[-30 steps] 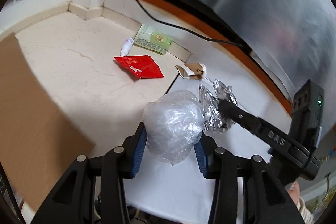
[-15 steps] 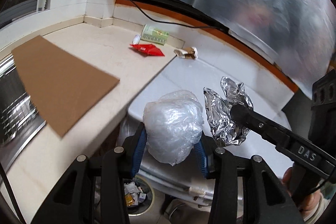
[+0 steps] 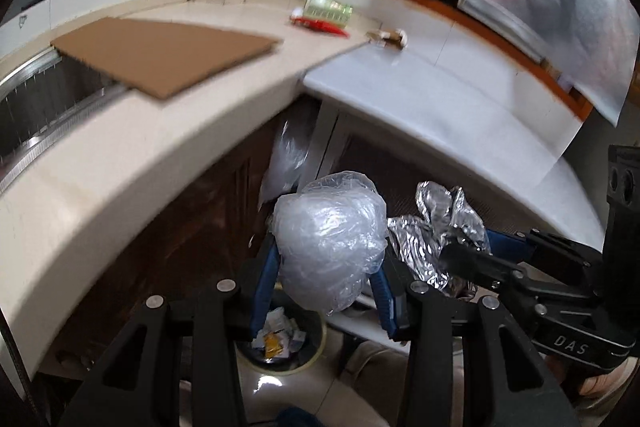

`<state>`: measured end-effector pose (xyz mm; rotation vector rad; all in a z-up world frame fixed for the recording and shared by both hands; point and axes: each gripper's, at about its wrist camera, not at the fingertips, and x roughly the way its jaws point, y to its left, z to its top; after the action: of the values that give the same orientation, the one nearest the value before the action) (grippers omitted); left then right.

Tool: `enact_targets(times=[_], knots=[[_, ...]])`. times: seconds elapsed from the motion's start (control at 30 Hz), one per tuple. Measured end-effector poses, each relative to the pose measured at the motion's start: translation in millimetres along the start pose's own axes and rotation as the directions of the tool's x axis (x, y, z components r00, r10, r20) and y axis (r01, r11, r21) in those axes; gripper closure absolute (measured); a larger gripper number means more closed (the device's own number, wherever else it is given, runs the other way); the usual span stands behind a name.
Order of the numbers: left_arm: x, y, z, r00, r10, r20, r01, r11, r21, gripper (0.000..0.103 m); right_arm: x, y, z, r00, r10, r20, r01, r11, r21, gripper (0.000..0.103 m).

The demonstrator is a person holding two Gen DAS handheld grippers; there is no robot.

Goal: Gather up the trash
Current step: 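Carry the plastic bag ball and foil ball down over the floor bin with both tools, then open both tools to drop the bag ball and foil ball into the bin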

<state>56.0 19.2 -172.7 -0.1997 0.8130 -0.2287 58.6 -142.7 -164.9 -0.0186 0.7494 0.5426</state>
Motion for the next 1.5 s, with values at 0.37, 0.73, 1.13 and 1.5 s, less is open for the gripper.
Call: enact_targets(times=[0.37,0.73,1.13,1.5], knots=[[93.4,32.9,-72.3,0.976,-0.047,-0.211,0.037,0.998,-0.054,0.061,101.5,-17.7,-60.8,0.967,0.007,-0.254,0.001,1.0,0.032,0.067],[189.1,57.9,-107.6,0.907,-0.063,-0.417,0.018,0.994,-0.111,0.061,183.6,-41.3,-91.4,0.912,0.008,-0.411,0.031,0.996,0.089,0.067],[236.3,69.7,-109.9,0.883,-0.039,-0.467,0.003,0.997,-0.077,0.058,239.3,-62.0,-106.0,0.874,0.009,-0.485,0.043,0.995,0.095,0.066],[243.5,77.7,-106.5,0.89,-0.005,-0.456,-0.018,0.999,-0.046,0.043,263.0,-72.9,-108.8,0.862,0.058,-0.504,0.02,0.989,0.148,0.057]])
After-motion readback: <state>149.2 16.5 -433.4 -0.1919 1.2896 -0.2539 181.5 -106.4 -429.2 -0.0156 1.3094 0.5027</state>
